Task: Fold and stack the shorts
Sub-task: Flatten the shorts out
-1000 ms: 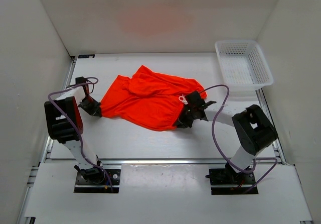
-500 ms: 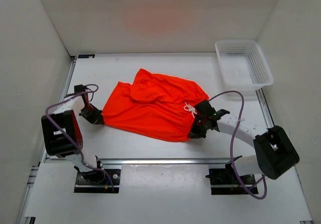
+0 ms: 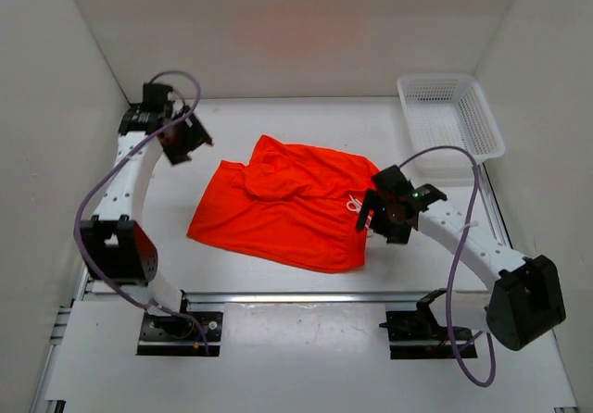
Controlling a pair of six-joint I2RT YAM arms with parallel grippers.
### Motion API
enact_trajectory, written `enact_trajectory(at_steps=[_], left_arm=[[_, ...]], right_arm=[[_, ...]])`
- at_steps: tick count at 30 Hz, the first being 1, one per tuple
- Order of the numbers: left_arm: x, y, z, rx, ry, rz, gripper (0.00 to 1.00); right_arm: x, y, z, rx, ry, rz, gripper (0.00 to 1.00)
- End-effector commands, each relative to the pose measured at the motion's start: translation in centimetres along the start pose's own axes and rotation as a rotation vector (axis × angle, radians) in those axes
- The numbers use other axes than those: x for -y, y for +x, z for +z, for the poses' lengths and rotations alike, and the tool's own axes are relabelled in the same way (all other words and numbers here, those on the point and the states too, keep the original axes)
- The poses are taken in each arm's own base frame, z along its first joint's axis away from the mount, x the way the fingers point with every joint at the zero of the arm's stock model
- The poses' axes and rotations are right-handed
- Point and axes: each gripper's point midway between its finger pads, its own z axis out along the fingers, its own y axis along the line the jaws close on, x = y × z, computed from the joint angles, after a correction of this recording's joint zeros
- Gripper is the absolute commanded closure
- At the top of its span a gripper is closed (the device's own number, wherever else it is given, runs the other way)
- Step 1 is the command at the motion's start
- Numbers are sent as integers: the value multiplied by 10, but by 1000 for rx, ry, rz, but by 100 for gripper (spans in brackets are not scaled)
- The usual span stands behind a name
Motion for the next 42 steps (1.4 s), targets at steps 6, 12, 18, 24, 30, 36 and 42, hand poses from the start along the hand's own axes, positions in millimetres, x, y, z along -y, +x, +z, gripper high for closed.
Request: enact_trajectory(at_steps=[6, 12, 18, 24, 30, 36, 42], left_arm=[[154, -46, 60, 26, 59, 386, 16], [184, -36, 137, -40, 143, 407, 11], [205, -25, 184, -25, 193, 475, 10], [214, -4, 218, -32, 199, 511, 4], [206, 23, 245, -97, 176, 518, 7], [200, 35, 255, -152, 201, 510, 83], [198, -33, 212, 6, 176, 438, 90]], right_arm=[[-18, -157, -14, 249, 21, 44, 49], [-18, -233, 19, 248, 100, 12, 55], [1, -259, 51, 203, 184, 33, 30], [2, -253, 85, 122, 168, 8, 29], [-1, -245, 108, 71, 143, 7, 33], [-7, -243, 120, 59, 130, -2, 61], [-12, -251, 95, 117, 102, -1, 100]])
